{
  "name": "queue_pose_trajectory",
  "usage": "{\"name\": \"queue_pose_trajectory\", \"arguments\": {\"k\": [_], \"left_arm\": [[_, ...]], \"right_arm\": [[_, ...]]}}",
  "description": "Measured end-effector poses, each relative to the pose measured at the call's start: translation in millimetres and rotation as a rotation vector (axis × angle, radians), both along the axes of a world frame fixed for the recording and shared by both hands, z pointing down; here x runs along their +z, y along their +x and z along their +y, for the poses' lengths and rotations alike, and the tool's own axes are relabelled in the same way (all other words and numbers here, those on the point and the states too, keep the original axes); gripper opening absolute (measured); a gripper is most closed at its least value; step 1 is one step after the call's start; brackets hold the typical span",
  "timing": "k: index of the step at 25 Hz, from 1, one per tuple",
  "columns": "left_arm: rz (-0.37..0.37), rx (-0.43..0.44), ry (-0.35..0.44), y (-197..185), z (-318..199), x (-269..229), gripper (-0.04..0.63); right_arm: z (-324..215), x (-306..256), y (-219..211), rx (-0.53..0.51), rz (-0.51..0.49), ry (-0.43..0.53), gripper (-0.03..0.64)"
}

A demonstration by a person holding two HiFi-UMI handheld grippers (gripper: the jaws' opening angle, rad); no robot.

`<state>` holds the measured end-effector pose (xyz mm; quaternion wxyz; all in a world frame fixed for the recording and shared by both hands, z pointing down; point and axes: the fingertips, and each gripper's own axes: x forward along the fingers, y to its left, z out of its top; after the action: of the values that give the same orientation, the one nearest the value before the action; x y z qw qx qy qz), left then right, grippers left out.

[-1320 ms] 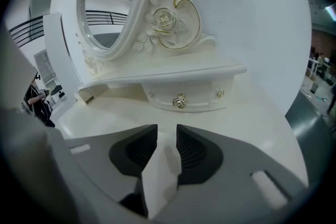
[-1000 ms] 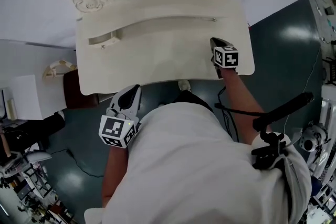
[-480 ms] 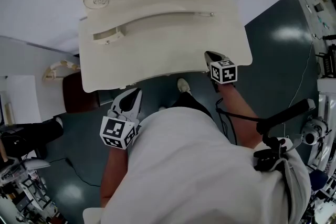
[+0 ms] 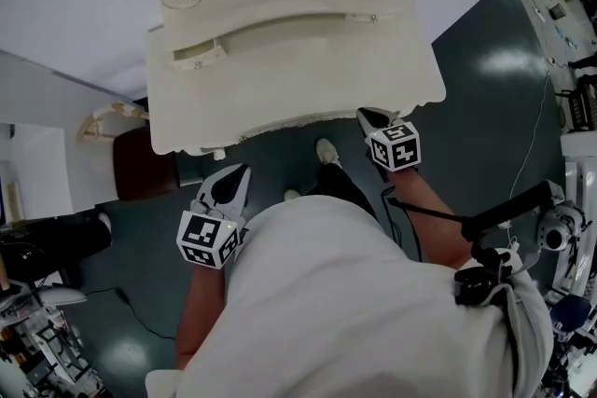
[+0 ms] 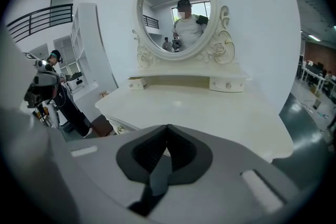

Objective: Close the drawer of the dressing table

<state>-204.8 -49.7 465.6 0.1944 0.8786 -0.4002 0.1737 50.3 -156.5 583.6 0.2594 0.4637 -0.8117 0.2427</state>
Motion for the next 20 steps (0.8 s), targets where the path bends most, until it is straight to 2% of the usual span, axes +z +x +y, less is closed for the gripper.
{"name": "queue_pose_trajectory", "arguments": {"k": [3, 15, 20], "left_arm": [[0.006, 0.004, 0.006, -7.0, 18.4, 1.5, 0.003], [0.026, 0.013, -0.013, -1.4, 36.9, 20.6, 0.003], [0.029, 0.016, -0.006, -8.9, 61.0, 16.8, 0.002]], "right_arm": [[24.7, -6.4, -13.4, -0.022, 0.006, 0.015, 0.0], [55.2, -11.2, -25.0, -0.077, 0.013, 0.042, 0.0], [80.8, -26.5, -38.4, -0.097, 0.011, 0.071, 0.0]]}}
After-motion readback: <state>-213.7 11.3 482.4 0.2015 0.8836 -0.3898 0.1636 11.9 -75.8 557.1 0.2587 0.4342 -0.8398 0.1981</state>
